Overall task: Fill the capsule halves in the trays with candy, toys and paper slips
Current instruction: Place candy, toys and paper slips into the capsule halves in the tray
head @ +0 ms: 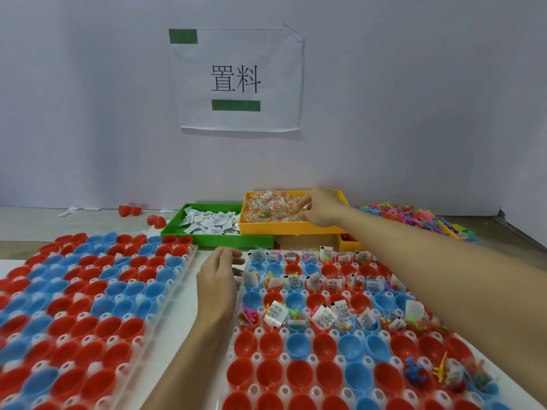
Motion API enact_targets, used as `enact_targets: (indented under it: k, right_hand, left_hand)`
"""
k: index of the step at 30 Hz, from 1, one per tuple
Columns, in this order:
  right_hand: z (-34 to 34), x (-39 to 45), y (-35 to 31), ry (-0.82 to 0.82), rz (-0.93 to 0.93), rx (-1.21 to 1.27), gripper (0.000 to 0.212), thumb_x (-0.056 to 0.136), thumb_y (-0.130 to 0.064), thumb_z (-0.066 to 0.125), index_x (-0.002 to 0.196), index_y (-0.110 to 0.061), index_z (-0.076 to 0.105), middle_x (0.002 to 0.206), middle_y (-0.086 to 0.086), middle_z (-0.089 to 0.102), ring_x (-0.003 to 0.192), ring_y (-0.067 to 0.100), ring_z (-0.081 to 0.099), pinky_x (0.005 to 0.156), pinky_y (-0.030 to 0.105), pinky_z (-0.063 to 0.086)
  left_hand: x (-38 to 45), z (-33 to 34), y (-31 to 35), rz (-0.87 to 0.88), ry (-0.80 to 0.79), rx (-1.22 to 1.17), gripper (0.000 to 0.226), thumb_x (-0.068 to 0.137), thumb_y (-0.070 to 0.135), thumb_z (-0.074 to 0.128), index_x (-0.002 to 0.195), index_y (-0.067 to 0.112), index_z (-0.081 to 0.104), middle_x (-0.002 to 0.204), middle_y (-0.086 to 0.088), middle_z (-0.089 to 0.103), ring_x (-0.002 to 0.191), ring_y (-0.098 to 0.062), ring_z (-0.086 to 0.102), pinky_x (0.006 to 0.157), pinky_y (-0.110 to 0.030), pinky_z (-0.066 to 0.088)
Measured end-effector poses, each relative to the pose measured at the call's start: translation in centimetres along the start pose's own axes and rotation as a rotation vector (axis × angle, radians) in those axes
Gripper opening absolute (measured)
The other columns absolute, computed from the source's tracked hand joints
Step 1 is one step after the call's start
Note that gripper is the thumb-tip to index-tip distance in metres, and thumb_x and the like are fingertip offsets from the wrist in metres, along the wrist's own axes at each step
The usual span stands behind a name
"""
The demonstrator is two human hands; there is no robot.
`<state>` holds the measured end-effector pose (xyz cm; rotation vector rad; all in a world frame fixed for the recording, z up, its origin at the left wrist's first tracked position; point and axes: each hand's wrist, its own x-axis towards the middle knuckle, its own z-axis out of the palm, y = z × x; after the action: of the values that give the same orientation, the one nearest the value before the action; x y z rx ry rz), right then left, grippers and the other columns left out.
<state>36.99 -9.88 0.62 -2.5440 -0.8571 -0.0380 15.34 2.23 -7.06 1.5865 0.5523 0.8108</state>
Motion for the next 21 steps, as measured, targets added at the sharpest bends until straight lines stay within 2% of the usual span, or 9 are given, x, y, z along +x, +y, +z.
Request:
enact_targets:
  k: [5, 9, 13, 16, 18, 21]
  right_hand:
    - [0.5, 0.2, 0.3, 0.151, 0.016, 0.006, 0.015, 0.093, -0.008, 0.066, 0.104, -0.008, 0.075, 0.114, 0.012, 0.071, 0.100, 0.023, 0.064, 0.079, 0.030, 0.050]
    - [-0.2, -1.0, 0.7, 0.264, -0.012, 0.145, 0.016, 0.095, -0.015, 0.066, 0.103, -0.008, 0.078, 0.107, 0.008, 0.074, 0.094, 0.016, 0.065, 0.083, 0.029, 0.053]
    - [-2.0, -4.4, 1.1, 0.361, -0.056, 0.311, 0.015, 0.094, -0.021, 0.068, 0.102, -0.013, 0.078, 0.099, 0.002, 0.076, 0.082, 0.005, 0.063, 0.072, 0.015, 0.047]
    - [-3.4, -8.6, 1.8, 0.366, -0.108, 0.453, 0.012, 0.092, -0.021, 0.071, 0.100, -0.016, 0.078, 0.091, -0.004, 0.075, 0.078, 0.006, 0.069, 0.073, 0.021, 0.055]
    - [-4.2, -11.7, 2.3, 0.350, -0.127, 0.530, 0.009, 0.090, -0.020, 0.073, 0.098, -0.020, 0.077, 0.084, -0.011, 0.075, 0.072, 0.005, 0.071, 0.066, 0.017, 0.055]
    - [-5.3, -15.8, 3.2, 0.314, -0.144, 0.588, 0.009, 0.087, -0.016, 0.075, 0.090, -0.024, 0.078, 0.080, -0.013, 0.076, 0.073, 0.005, 0.072, 0.067, 0.013, 0.054]
  left_hand:
    - [0.0, 0.0, 0.2, 0.010, 0.003, 0.004, 0.033, 0.103, 0.019, 0.038, 0.084, 0.018, 0.065, 0.091, -0.003, 0.068, 0.088, -0.020, 0.063, 0.063, -0.028, 0.044]
    - [0.0, 0.0, 0.4, 0.010, 0.004, 0.003, 0.032, 0.103, 0.018, 0.037, 0.086, 0.016, 0.064, 0.092, -0.004, 0.068, 0.088, -0.021, 0.063, 0.063, -0.028, 0.045]
    - [0.0, 0.0, 0.3, 0.001, 0.006, 0.000, 0.032, 0.104, 0.019, 0.037, 0.087, 0.015, 0.064, 0.094, -0.005, 0.068, 0.089, -0.022, 0.063, 0.064, -0.030, 0.046]
    - [-0.1, 0.0, 0.3, 0.007, 0.003, 0.005, 0.032, 0.104, 0.019, 0.037, 0.087, 0.015, 0.064, 0.093, -0.004, 0.068, 0.089, -0.022, 0.063, 0.065, -0.030, 0.047]
    - [-0.1, 0.0, 0.4, 0.011, 0.001, 0.005, 0.032, 0.103, 0.019, 0.037, 0.087, 0.015, 0.064, 0.093, -0.004, 0.068, 0.089, -0.022, 0.063, 0.065, -0.030, 0.047]
    - [-0.2, -0.1, 0.3, 0.020, -0.003, -0.002, 0.031, 0.103, 0.018, 0.038, 0.088, 0.013, 0.065, 0.094, -0.006, 0.069, 0.088, -0.024, 0.064, 0.065, -0.032, 0.049]
